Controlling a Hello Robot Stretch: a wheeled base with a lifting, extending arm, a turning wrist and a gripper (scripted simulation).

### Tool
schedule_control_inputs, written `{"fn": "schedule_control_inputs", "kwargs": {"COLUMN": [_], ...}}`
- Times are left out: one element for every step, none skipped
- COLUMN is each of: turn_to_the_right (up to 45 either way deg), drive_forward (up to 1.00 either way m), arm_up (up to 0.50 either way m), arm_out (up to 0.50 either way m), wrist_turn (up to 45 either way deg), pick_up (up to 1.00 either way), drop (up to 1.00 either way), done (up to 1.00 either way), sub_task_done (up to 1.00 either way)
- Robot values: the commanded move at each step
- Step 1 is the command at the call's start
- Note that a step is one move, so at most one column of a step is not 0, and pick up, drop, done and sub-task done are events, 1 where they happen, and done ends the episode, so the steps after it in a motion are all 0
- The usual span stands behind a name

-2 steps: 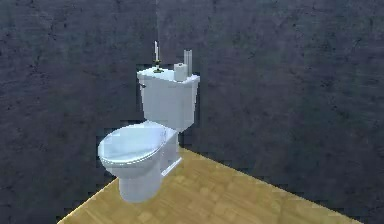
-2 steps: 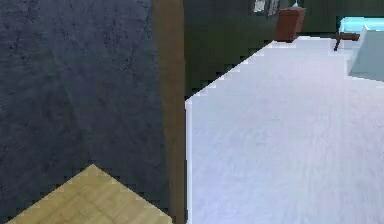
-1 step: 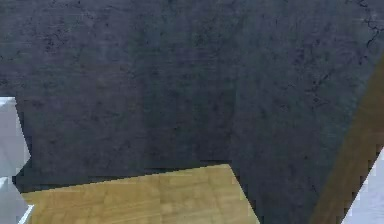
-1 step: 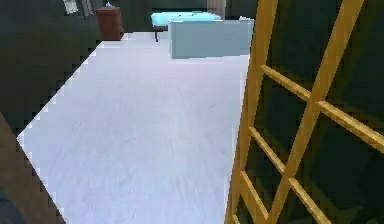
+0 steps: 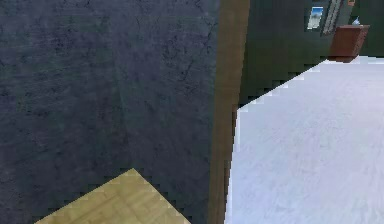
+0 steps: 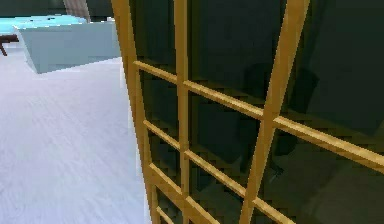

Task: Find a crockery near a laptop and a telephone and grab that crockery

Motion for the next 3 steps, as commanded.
{"fn": "schedule_control_inputs", "kwargs": {"turn_to_the_right": [0.0, -45.0, -45.0], "drive_forward": [0.2, 0.0, 0.0], "arm_up": [0.0, 0.0, 0.0], "arm_out": [0.0, 0.0, 0.0], "wrist_turn": [0.0, 0.0, 0.0], "pick_up": [0.0, 0.0, 0.0], "drop": [0.0, 0.0, 0.0], "done": [0.0, 0.0, 0.0], "sub_task_done": [0.0, 0.0, 0.0]}}
